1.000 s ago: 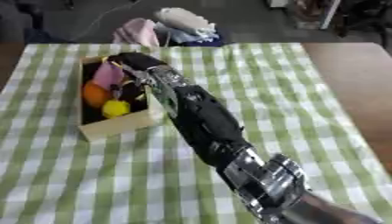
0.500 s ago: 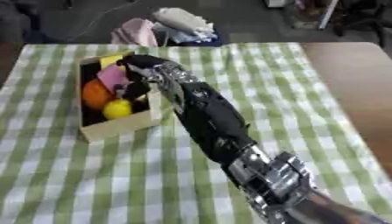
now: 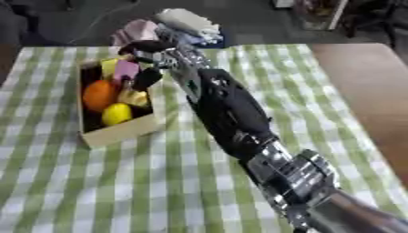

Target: Pick up objects on the table and place them in the box.

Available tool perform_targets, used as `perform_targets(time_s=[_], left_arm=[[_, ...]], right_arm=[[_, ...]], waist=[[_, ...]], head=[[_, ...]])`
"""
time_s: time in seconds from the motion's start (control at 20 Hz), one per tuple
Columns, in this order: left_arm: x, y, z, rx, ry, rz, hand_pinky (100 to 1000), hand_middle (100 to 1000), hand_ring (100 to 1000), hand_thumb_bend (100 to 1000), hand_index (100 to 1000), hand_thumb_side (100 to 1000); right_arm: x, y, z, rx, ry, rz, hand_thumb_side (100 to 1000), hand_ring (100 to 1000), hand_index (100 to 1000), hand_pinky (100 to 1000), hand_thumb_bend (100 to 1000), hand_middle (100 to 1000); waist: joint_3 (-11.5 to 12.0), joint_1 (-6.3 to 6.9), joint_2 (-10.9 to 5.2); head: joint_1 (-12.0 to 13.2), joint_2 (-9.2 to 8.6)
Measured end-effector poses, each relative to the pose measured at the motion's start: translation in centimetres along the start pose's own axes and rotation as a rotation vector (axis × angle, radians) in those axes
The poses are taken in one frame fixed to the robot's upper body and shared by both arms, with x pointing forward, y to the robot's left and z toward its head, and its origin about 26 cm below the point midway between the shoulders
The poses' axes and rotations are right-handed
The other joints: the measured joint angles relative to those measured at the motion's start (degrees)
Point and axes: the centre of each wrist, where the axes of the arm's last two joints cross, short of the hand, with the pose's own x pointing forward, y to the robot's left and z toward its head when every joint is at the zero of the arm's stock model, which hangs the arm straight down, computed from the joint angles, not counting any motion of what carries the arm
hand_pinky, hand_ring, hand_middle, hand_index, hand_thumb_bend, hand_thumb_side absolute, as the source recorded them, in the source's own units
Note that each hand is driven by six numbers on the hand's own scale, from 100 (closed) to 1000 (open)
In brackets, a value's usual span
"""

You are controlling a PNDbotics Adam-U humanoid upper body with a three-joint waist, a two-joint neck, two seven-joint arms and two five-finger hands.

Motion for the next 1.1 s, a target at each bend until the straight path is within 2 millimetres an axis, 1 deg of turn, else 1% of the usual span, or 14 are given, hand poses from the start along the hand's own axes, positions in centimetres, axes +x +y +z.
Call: perform_targets(time_s=[0.15, 0.4, 0.45, 0.55, 0.6, 0.7, 0.8, 0.9, 1.1], left_arm=[[0.0, 0.0, 0.0, 0.000, 0.001, -0.002, 724, 710, 536, 401, 830, 764], [-0.1, 0.0, 0.1, -0.001, 0.003, -0.004, 724, 711, 536, 402, 830, 764], [-0.1, 0.0, 0.1, -0.002, 0.004, -0.005, 724, 711, 537, 402, 830, 764], [-0.2, 0.1, 0.2, -0.001, 0.011, -0.008, 724, 711, 537, 401, 829, 763], [-0.3, 0.2, 0.3, 0.000, 0.014, -0.010, 724, 711, 538, 401, 829, 762], [-0.5, 0.3, 0.4, 0.002, 0.021, -0.015, 724, 711, 538, 399, 829, 763], [-0.6, 0.5, 0.5, 0.002, 0.027, -0.022, 724, 712, 538, 398, 829, 762], [-0.7, 0.7, 0.6, 0.005, 0.031, -0.031, 724, 713, 540, 398, 829, 762], [-1.0, 0.8, 0.8, 0.013, 0.044, -0.040, 725, 719, 545, 397, 829, 762]], right_arm=[[0.5, -1.0, 0.4, -0.017, -0.037, -0.003, 372, 991, 1000, 999, 100, 1000], [1.3, -2.2, 1.1, -0.047, -0.077, -0.005, 367, 990, 1000, 999, 100, 1000], [1.3, -2.3, 1.2, -0.048, -0.080, -0.007, 199, 965, 1000, 971, 100, 988], [1.6, -2.6, 1.3, -0.062, -0.096, -0.007, 202, 958, 1000, 963, 100, 981], [1.8, -3.0, 1.5, -0.083, -0.113, -0.003, 204, 957, 1000, 962, 100, 979], [2.1, -4.1, 2.3, -0.143, -0.158, 0.013, 209, 952, 1000, 957, 100, 973], [2.3, -4.6, 3.2, -0.208, -0.212, 0.025, 217, 942, 1000, 950, 100, 960], [2.0, -4.6, 4.2, -0.264, -0.258, 0.029, 232, 924, 1000, 938, 100, 942], [1.3, -4.3, 6.5, -0.374, -0.330, 0.021, 280, 882, 1000, 906, 100, 908]], waist=[[-0.5, 0.12, -0.21], [-0.8, 0.23, -0.43], [-0.8, 0.23, -0.47], [-1.6, 0.23, -0.97], [-2.3, 0.23, -1.55], [-2.8, 0.23, -2.58], [-3.2, 0.23, -2.68], [-3.8, 0.23, -2.83], [-5.0, 0.21, -3.71]], head=[[0.3, 0.05], [0.5, 0.50], [0.5, 0.51], [0.9, 0.78], [1.3, 1.03], [1.9, 1.51], [2.6, 1.75], [3.3, 2.07], [4.9, 2.69]])
